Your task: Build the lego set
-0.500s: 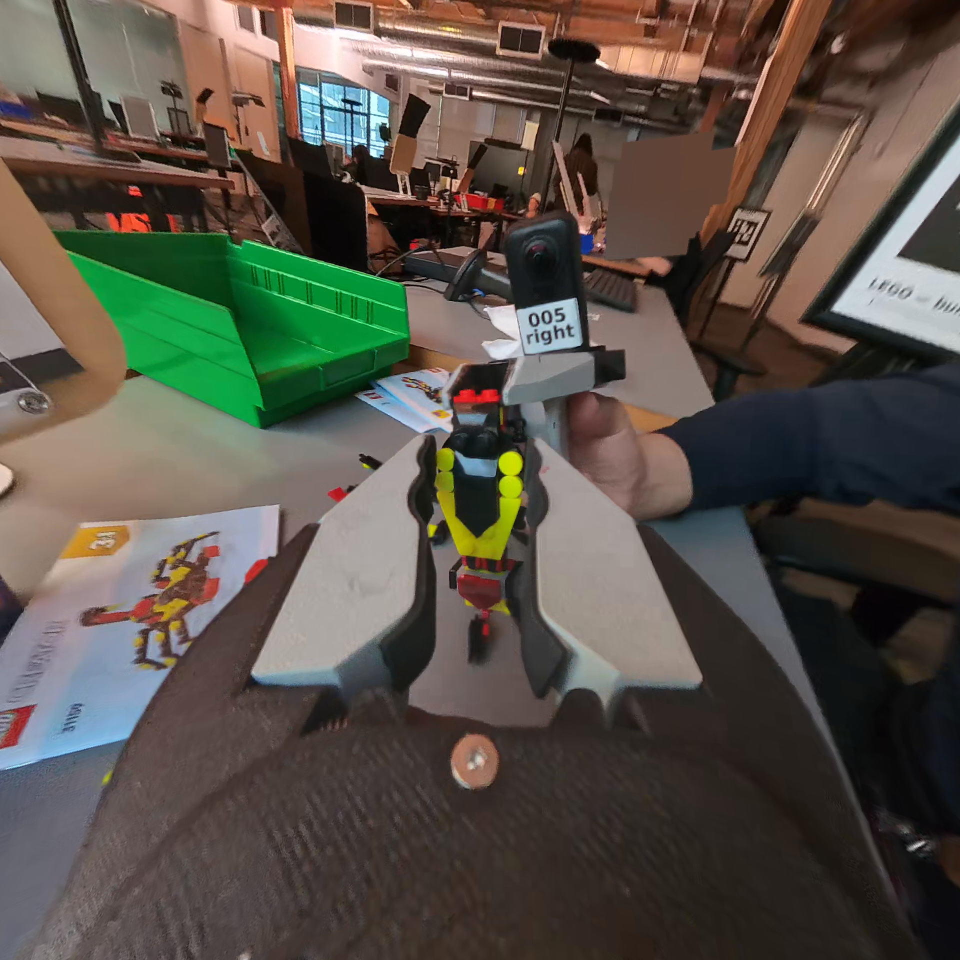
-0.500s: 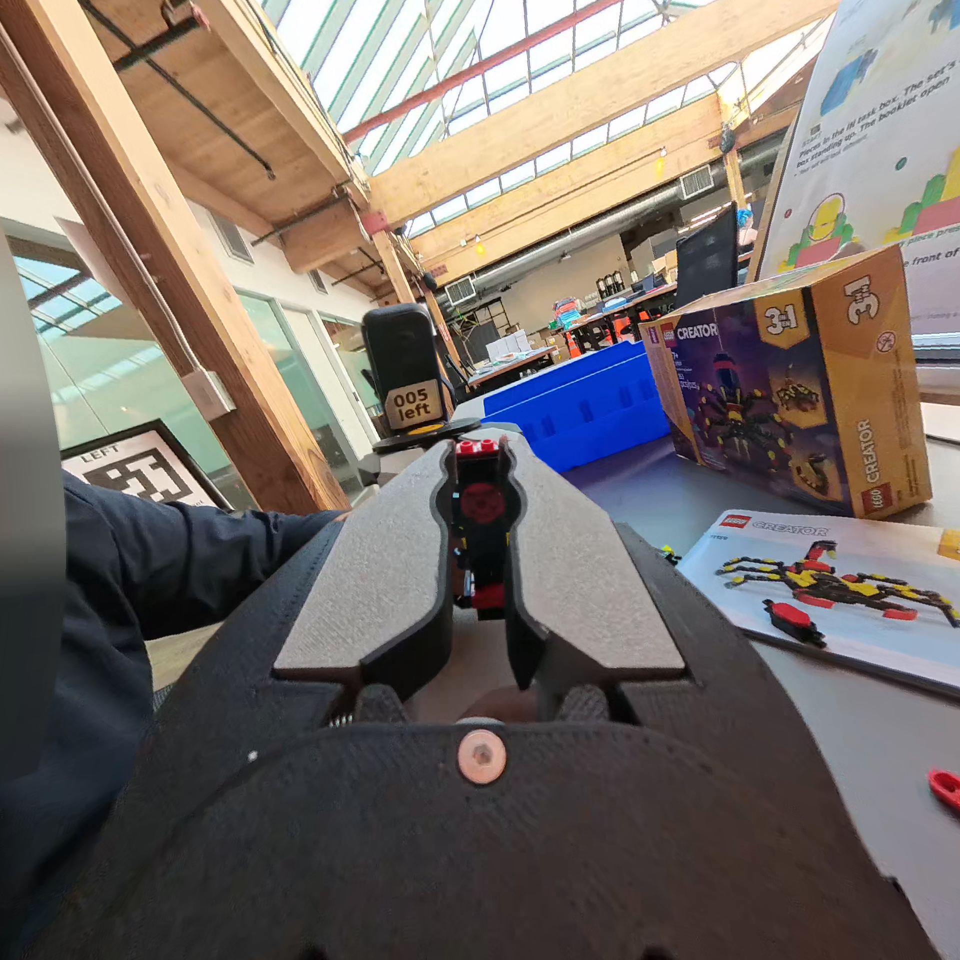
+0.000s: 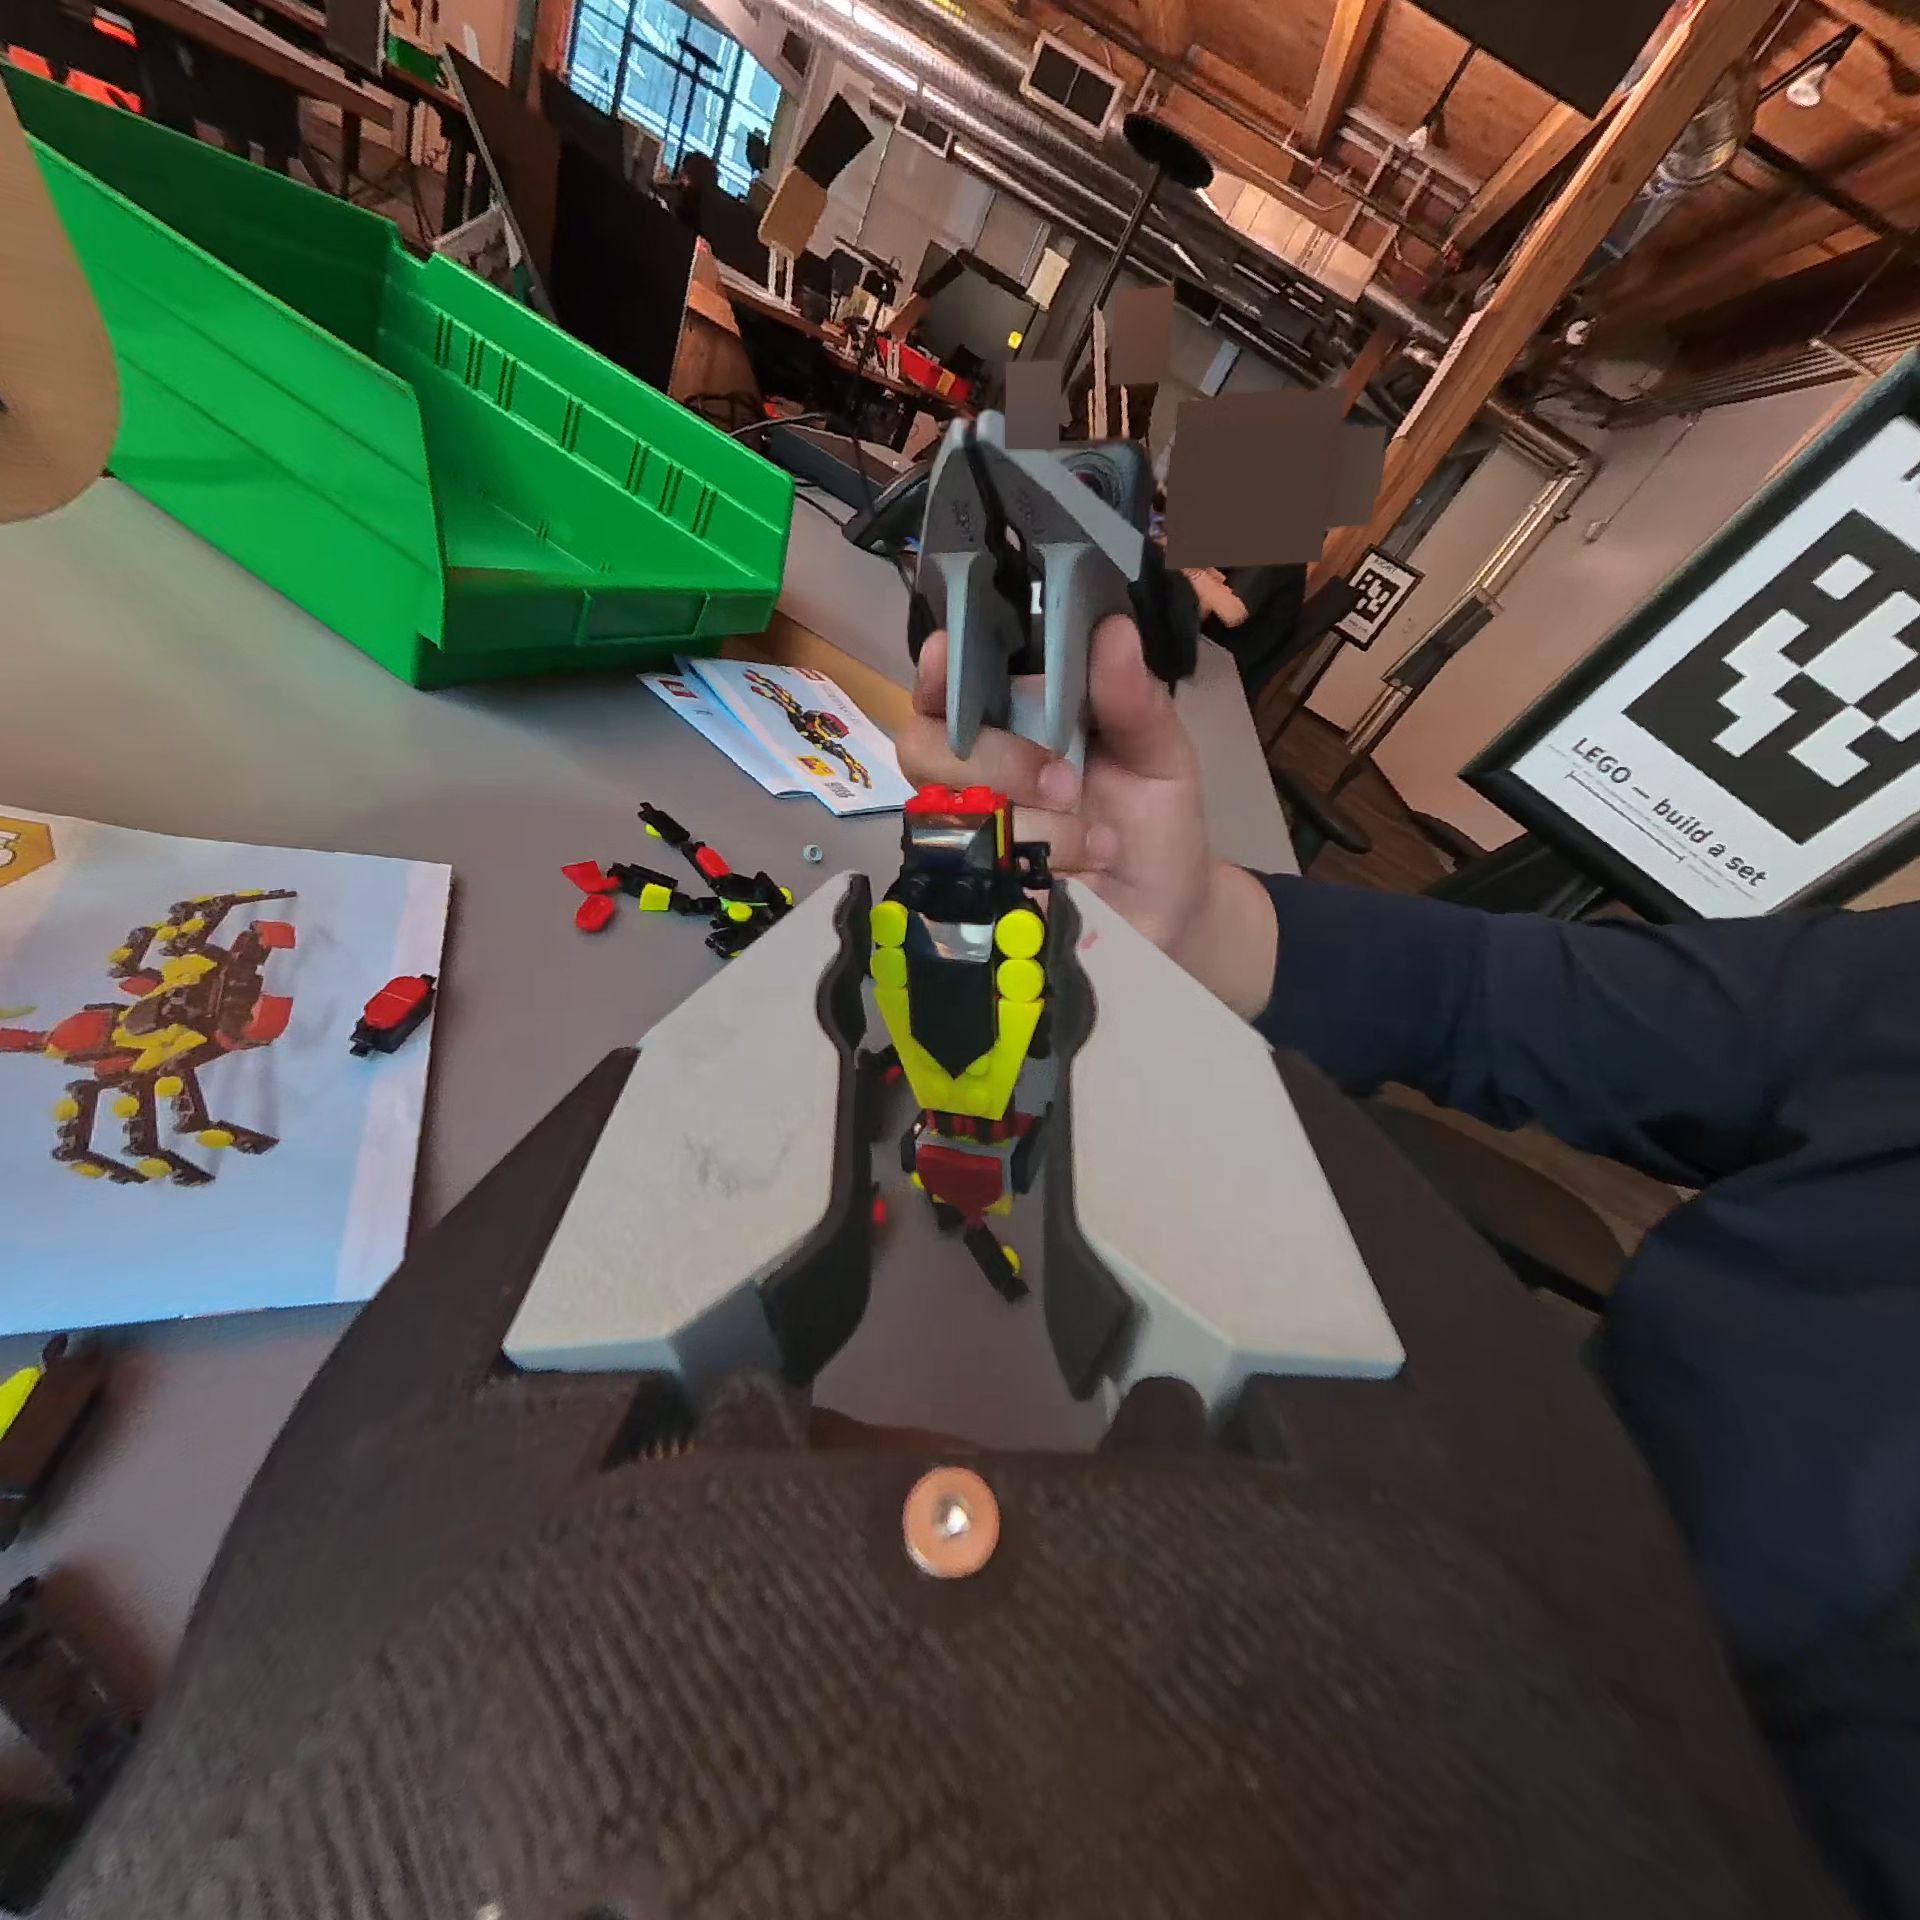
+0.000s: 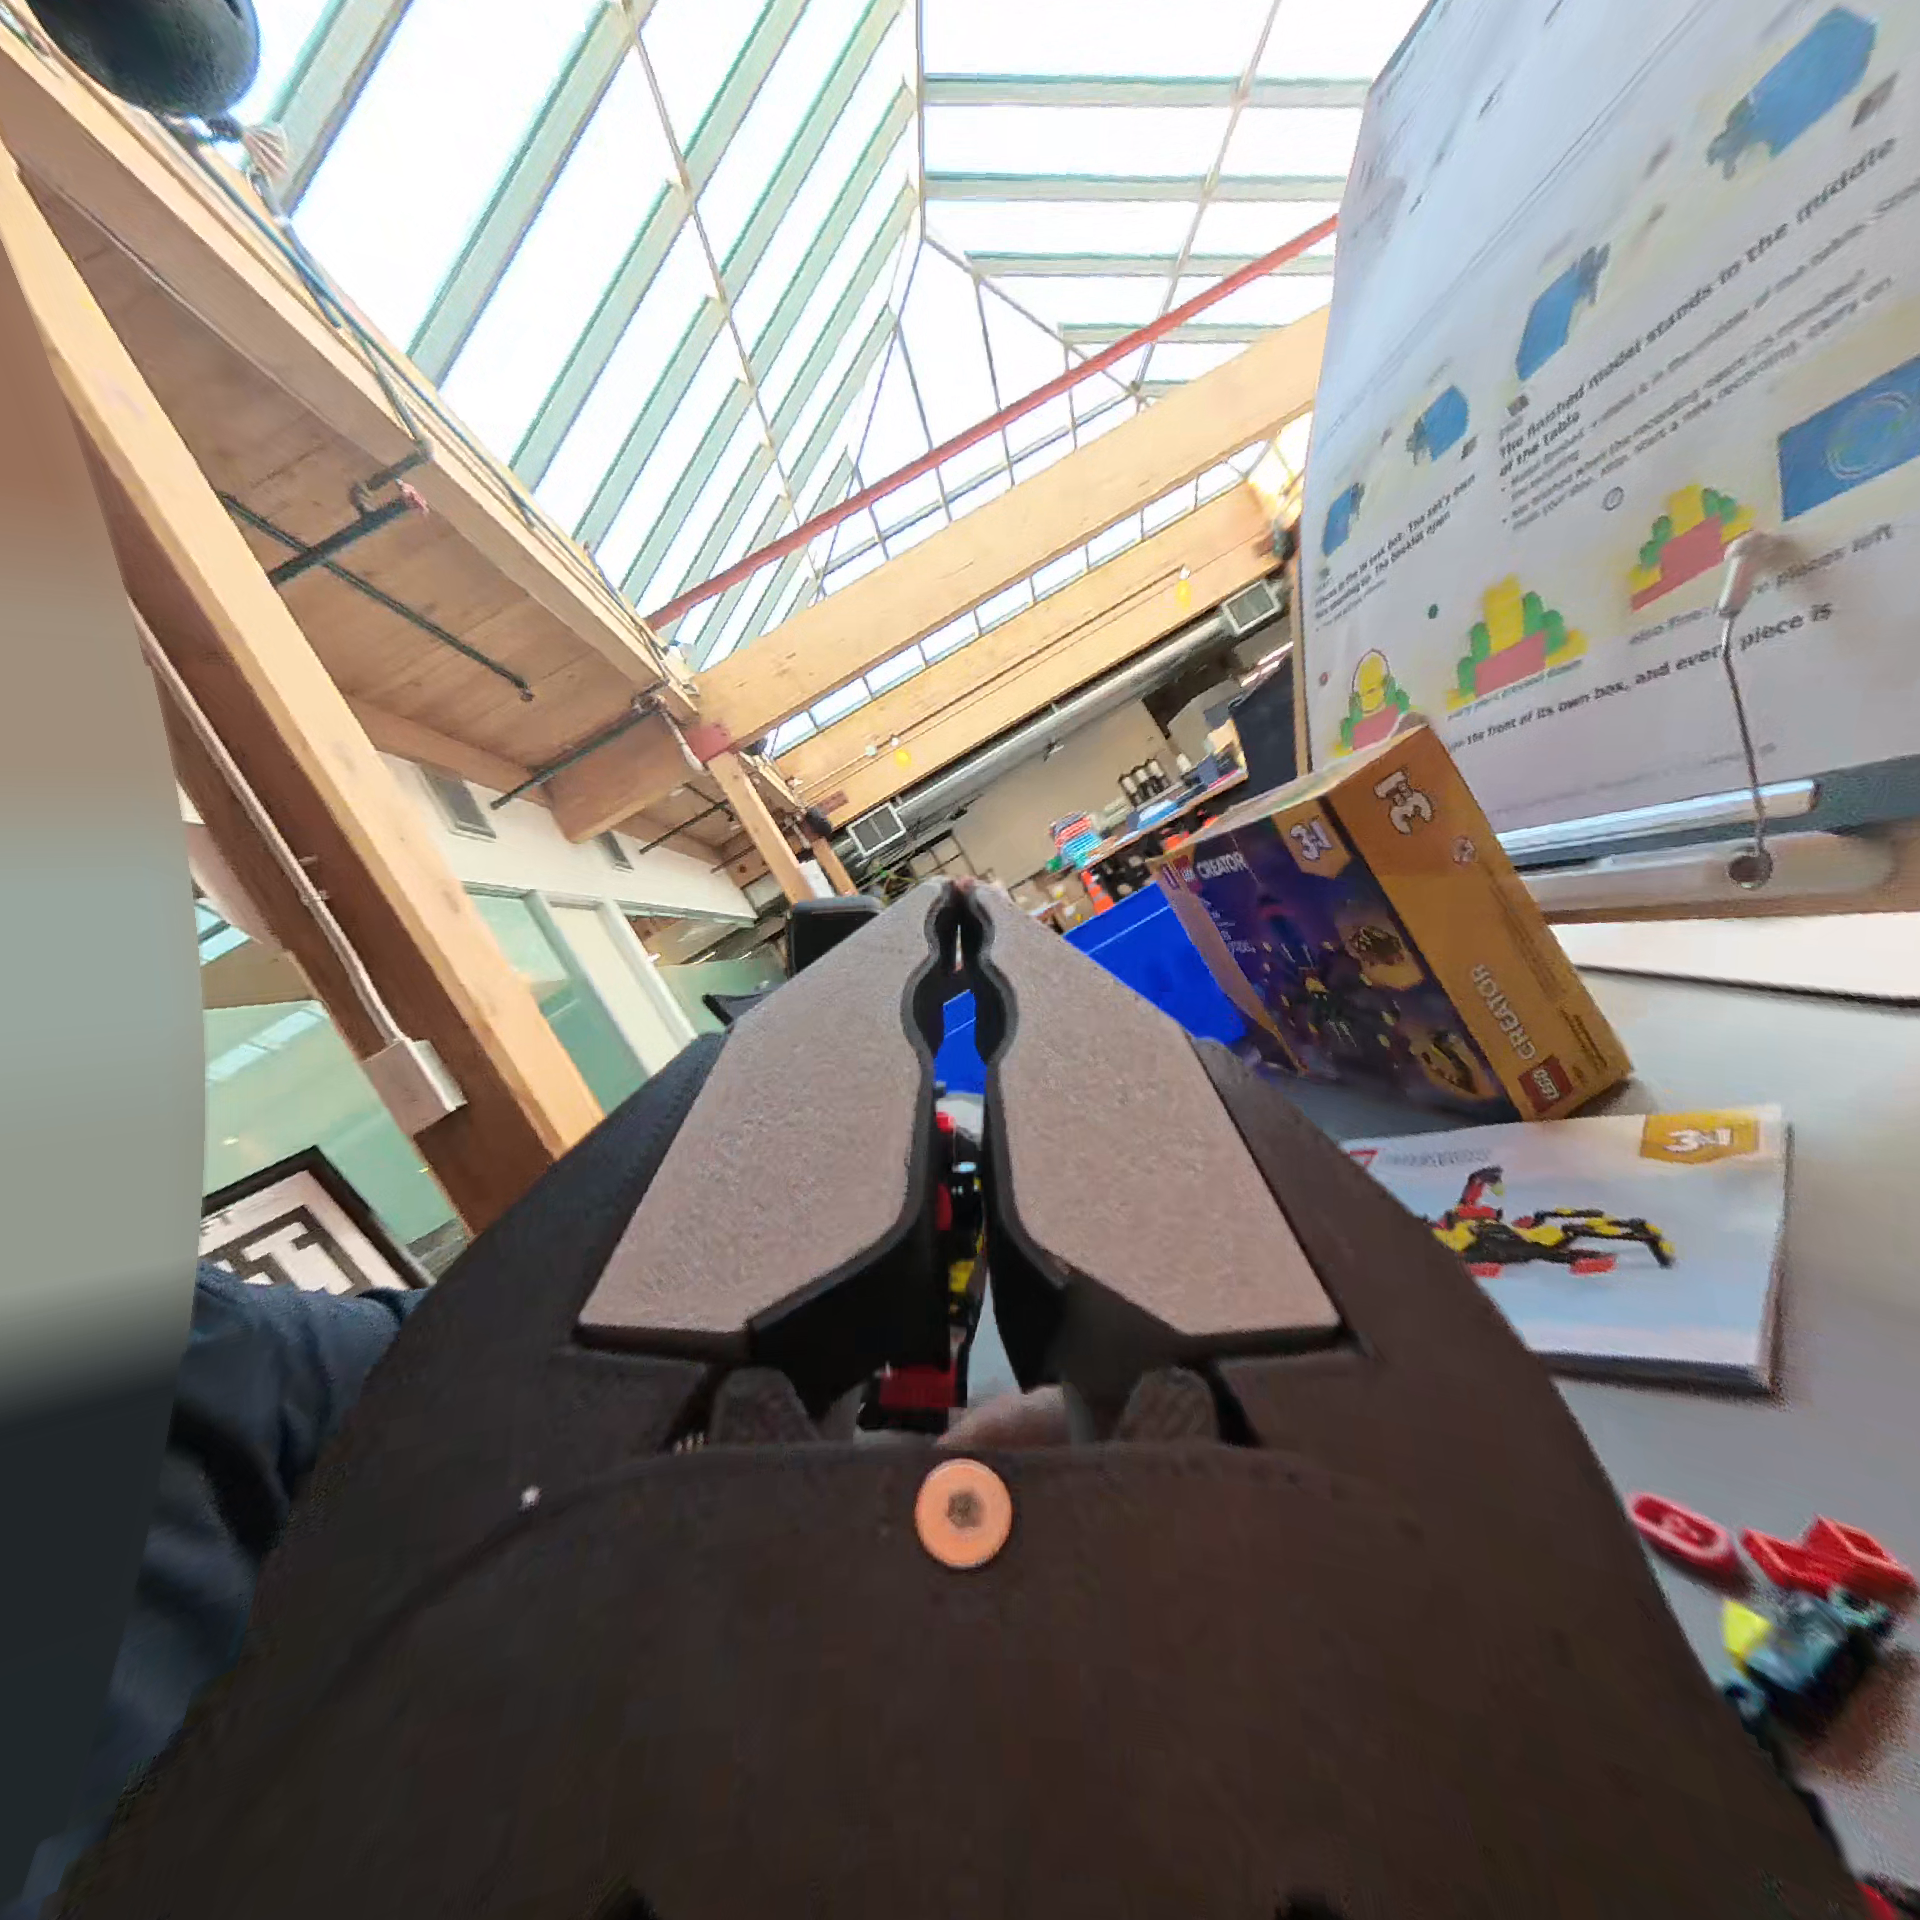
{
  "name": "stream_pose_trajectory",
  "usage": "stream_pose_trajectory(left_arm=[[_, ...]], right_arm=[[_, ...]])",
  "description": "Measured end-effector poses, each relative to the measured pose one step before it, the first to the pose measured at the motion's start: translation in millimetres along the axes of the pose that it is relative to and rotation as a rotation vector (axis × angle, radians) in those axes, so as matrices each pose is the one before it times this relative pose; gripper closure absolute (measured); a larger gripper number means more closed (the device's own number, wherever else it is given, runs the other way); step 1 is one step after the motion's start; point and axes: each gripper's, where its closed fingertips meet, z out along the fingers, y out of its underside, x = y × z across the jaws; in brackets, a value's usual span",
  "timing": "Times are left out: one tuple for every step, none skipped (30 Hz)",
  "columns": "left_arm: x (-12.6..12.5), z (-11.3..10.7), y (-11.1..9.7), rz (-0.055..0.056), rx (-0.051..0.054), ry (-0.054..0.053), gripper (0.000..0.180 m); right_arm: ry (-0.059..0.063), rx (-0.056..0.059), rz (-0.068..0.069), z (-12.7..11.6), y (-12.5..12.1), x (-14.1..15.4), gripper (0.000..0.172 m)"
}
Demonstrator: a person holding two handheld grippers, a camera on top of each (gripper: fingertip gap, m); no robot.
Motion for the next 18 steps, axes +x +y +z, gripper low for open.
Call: stream_pose_trajectory(left_arm=[[-1.47,0.66,0.66,0.0093,-0.0043,-0.0075,0.148],[-0.24,0.35,1.09,0.0133,-0.0059,-0.0044,0.148],[-0.30,0.20,1.51,0.0124,-0.0089,-0.0058,0.148],[-0.25,0.13,1.42,0.0101,-0.0082,-0.0053,0.148],[-0.27,0.09,0.98,0.0082,-0.0053,-0.0041,0.148],[-0.06,0.20,0.73,0.0043,-0.0037,-0.0007,0.148],[-0.28,0.26,0.74,-0.0013,-0.0025,0.0010,0.148],[-0.53,0.24,1.00,-0.0024,-0.0043,0.0003,0.148],[-1.00,0.34,1.32,-0.0006,-0.0049,-0.0027,0.148],[-0.78,0.33,1.22,-0.0001,-0.0041,-0.0013,0.148],[-0.82,0.53,1.27,-0.0030,-0.0040,-0.0007,0.148],[-0.25,0.46,1.02,-0.0048,-0.0029,0.0023,0.148],[-0.27,0.43,0.95,-0.0050,-0.0022,0.0017,0.148],[-0.33,0.30,0.79,-0.0026,-0.0023,0.0003,0.148],[-0.04,0.34,0.85,0.0007,-0.0028,0.0007,0.148],[-0.21,0.25,0.73,0.0028,-0.0035,-0.0013,0.148],[-0.43,0.11,0.57,0.0055,-0.0027,-0.0038,0.148],[-0.31,0.17,0.21,0.0059,-0.0015,-0.0034,0.148]], right_arm=[[0.0010,-0.0162,0.0176,-3.71,1.08,4.19,0.172],[0.0095,-0.0310,0.0108,-1.64,3.85,4.52,0.172],[-0.0035,-0.0503,-0.0011,0.64,6.01,1.55,0.172],[-0.0029,-0.0445,-0.0137,2.10,4.48,0.13,0.161],[0.0143,-0.0424,-0.0202,2.67,4.57,1.42,0.150],[0.0151,-0.0488,-0.0240,2.85,6.20,0.94,0.147],[0.0140,-0.0474,-0.0238,2.65,6.89,0.29,0.146],[0.0021,-0.0371,-0.0244,2.74,6.30,-2.15,0.145],[-0.0046,-0.0329,-0.0217,2.92,5.91,-3.38,0.146],[-0.0019,-0.0308,-0.0210,3.20,5.30,-3.19,0.148],[0.0035,-0.0331,-0.0216,3.41,5.48,-2.38,0.149],[0.0069,-0.0370,-0.0216,3.48,6.09,-1.67,0.150],[0.0084,-0.0331,-0.0212,3.16,5.66,-1.11,0.149],[0.0064,-0.0195,-0.0176,2.71,4.13,-1.11,0.149],[0.0058,-0.0124,-0.0095,2.22,3.22,-0.66,0.150],[0.0026,-0.0118,-0.0023,1.82,2.88,-0.41,0.150],[-0.0014,-0.0146,-0.0006,1.79,2.95,-0.62,0.149],[0.0002,-0.0160,-0.0040,1.34,3.01,-0.15,0.149]])
